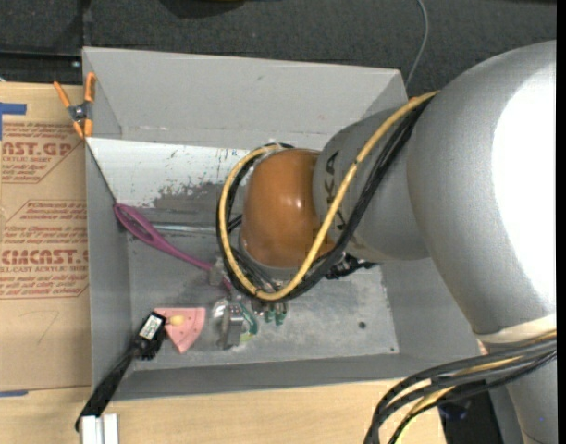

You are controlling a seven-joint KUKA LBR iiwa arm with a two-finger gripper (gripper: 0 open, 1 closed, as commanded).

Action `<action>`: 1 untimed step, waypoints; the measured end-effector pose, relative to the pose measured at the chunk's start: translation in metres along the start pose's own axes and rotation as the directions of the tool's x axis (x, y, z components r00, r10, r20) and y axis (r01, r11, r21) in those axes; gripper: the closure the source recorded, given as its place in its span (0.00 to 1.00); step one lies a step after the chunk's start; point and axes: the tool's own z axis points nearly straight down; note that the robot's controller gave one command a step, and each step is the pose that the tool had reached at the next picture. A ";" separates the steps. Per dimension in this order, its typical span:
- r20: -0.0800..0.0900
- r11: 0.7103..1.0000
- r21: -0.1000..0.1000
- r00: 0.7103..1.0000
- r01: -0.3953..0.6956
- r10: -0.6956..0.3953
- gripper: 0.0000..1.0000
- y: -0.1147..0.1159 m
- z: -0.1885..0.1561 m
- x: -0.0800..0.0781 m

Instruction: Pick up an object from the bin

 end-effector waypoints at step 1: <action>-0.018 1.000 0.011 0.999 0.028 -0.028 0.00 -0.017 -0.006 0.008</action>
Offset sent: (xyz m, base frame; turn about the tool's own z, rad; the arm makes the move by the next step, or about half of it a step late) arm -0.0182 -0.0121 -0.0058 -0.0226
